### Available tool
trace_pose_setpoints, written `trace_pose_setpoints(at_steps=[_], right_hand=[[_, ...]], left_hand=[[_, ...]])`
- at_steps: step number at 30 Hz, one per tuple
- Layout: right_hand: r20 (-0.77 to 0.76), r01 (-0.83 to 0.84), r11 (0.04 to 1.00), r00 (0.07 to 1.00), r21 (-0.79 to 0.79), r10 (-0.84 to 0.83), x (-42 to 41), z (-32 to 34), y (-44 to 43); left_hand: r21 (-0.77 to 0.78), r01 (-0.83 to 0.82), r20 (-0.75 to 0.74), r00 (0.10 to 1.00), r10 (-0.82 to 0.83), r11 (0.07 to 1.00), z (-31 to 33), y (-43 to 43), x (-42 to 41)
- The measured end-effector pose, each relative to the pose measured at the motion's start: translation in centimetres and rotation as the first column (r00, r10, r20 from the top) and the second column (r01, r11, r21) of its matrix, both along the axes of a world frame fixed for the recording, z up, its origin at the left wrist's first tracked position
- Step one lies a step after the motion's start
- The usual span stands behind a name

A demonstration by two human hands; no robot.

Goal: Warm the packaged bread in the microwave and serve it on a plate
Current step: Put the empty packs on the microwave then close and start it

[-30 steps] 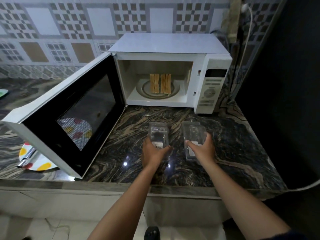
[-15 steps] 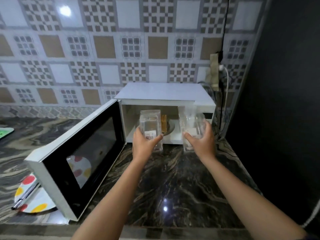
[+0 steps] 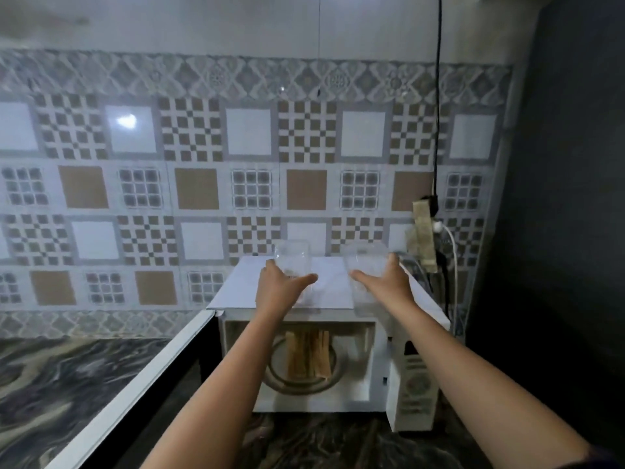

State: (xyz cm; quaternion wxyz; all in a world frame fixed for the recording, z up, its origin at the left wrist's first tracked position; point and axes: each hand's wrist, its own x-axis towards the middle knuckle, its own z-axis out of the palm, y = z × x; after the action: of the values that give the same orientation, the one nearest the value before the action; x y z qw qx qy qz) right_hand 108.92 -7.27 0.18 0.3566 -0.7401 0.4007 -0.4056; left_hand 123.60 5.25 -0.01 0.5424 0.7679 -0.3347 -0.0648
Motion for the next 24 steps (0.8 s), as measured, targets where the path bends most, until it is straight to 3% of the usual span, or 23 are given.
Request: trace_pose_setpoints(at_steps=[8,14,18,24], right_hand=[[-0.276,0.002,0.998,0.961,0.069,0.017,4.7,-0.4,-3.8],[-0.426,0.065,0.996,0.904,0.069,-0.030,6.5,-0.4,-4.9],[-0.452,0.082,0.996,0.890,0.037,-0.057,7.0,-1.1,-4.6],[-0.362,0.011,0.991,0.931,0.130,0.037,6.8,-0.5,-4.3]], left_hand=[[0.226,0.026,-0.058,0.998,-0.014,0.974,-0.4,-5.1,4.3],[0.300,0.032,-0.057,0.998,-0.015,0.953,-0.6,-6.4,5.8],[0.281,0.051,-0.053,0.998,-0.038,0.958,-0.6,-6.5,6.2],[0.264,0.055,-0.038,0.998,-0.046,0.963,-0.2,-5.9,6.0]])
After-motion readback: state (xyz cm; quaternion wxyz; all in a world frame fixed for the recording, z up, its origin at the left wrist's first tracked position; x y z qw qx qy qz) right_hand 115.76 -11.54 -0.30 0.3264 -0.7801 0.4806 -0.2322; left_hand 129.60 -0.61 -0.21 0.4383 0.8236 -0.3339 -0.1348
